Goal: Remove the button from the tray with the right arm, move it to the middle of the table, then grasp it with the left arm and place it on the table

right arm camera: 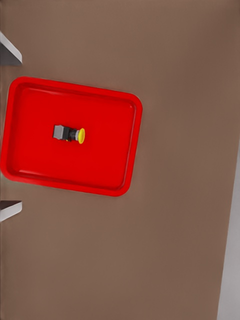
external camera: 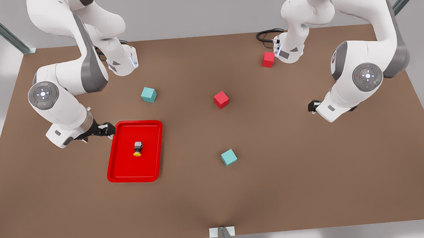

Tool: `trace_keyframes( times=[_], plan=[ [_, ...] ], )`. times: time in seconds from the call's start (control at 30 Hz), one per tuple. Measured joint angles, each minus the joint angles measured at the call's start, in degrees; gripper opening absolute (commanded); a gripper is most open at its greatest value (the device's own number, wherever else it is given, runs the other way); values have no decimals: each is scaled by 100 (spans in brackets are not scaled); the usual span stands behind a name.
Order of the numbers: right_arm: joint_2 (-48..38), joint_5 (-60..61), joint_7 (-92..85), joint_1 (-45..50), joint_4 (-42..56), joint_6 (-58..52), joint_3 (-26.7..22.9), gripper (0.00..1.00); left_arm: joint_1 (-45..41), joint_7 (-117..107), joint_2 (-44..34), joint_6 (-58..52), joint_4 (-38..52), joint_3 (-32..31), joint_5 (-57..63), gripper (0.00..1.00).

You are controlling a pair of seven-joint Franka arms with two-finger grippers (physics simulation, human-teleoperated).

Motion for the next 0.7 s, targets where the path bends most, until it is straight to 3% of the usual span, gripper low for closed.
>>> trace_keyframes(
  times=[0.3, 0.43, 0.6, 0.7],
  plan=[
    [969, 9, 232, 203, -15, -139, 17, 100, -1, -31, 36, 156, 7, 0, 15, 100],
    [1016, 19, 386, 144, -1017, 332, 30, 100, -5, -40, 45, 179, 7, 0, 17, 100],
    [450, 12, 663, 114, -3115, 1762, 111, 100, -5, -49, 85, 196, 7, 0, 16, 100],
    [423, 7, 816, 60, -3400, 2513, 114, 100, -5, -52, 89, 204, 7, 0, 13, 100]
  ],
)
